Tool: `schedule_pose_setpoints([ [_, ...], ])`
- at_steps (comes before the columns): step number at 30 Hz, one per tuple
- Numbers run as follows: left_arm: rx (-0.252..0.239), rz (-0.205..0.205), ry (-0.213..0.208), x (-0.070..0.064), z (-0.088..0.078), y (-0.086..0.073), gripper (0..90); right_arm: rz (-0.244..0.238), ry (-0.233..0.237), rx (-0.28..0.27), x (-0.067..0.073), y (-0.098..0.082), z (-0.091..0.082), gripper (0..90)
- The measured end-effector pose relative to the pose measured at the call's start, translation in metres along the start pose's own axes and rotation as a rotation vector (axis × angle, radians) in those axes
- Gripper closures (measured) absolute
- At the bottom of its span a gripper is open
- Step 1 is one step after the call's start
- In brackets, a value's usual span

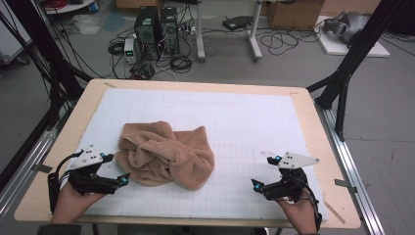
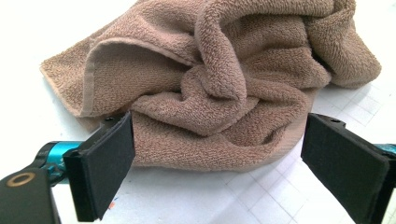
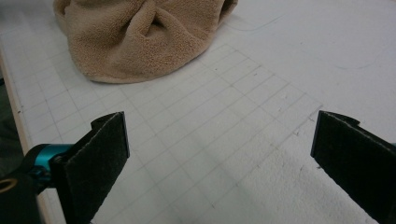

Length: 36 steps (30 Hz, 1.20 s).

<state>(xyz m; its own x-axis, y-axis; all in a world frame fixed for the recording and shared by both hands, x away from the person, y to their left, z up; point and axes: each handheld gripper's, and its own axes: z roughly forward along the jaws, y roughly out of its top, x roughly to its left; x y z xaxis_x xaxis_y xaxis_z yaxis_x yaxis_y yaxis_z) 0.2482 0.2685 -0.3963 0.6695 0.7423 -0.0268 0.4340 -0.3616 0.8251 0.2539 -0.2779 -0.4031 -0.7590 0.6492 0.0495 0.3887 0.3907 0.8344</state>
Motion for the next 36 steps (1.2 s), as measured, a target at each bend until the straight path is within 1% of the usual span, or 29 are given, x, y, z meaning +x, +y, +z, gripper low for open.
schedule_pose_setpoints([
  [8, -0.001, 0.003, 0.006, -0.001, -0.001, -0.001, 10.8, 0.004, 0.000, -0.002, 0.001, -0.001, -0.002, 3.3],
  [13, -0.005, -0.004, 0.014, 0.000, -0.003, -0.002, 11.0, 0.003, -0.003, -0.008, 0.001, -0.001, -0.003, 3.3],
  [15, -0.007, -0.001, 0.011, -0.001, -0.003, -0.002, 11.0, 0.004, -0.001, -0.010, 0.001, -0.001, -0.002, 3.3],
  [18, -0.008, 0.002, 0.006, -0.002, -0.002, 0.000, 11.7, -0.009, 0.004, -0.020, 0.003, 0.005, 0.001, 3.3],
  [21, -0.007, 0.005, 0.004, -0.003, 0.000, 0.001, 11.9, -0.024, 0.022, -0.023, 0.006, 0.013, 0.007, 3.3],
  [22, -0.007, 0.007, 0.002, -0.003, 0.000, 0.001, 11.9, -0.024, 0.022, -0.023, 0.006, 0.013, 0.007, 3.3],
  [23, -0.007, 0.008, 0.000, -0.003, 0.001, 0.002, 12.2, -0.032, 0.031, -0.021, 0.007, 0.019, 0.013, 3.3],
  [27, -0.012, 0.008, -0.003, -0.003, 0.002, 0.004, 12.4, -0.044, 0.049, -0.023, 0.009, 0.027, 0.021, 3.3],
  [28, -0.013, 0.007, -0.004, -0.004, 0.003, 0.005, 12.6, -0.052, 0.063, -0.020, 0.011, 0.033, 0.028, 3.3],
  [32, -0.019, 0.016, -0.015, -0.004, 0.009, 0.012, 13.3, -0.079, 0.093, -0.002, 0.014, 0.046, 0.045, 3.4],
  [33, -0.016, 0.023, -0.021, -0.004, 0.010, 0.013, 14.0, -0.079, 0.107, 0.003, 0.015, 0.049, 0.050, 3.5],
  [35, -0.017, 0.023, -0.026, -0.004, 0.013, 0.015, 15.3, -0.086, 0.126, 0.003, 0.016, 0.056, 0.060, 4.6],
  [36, -0.008, 0.021, -0.031, -0.004, 0.018, 0.017, 15.3, -0.086, 0.135, 0.001, 0.017, 0.059, 0.065, 4.5],
])
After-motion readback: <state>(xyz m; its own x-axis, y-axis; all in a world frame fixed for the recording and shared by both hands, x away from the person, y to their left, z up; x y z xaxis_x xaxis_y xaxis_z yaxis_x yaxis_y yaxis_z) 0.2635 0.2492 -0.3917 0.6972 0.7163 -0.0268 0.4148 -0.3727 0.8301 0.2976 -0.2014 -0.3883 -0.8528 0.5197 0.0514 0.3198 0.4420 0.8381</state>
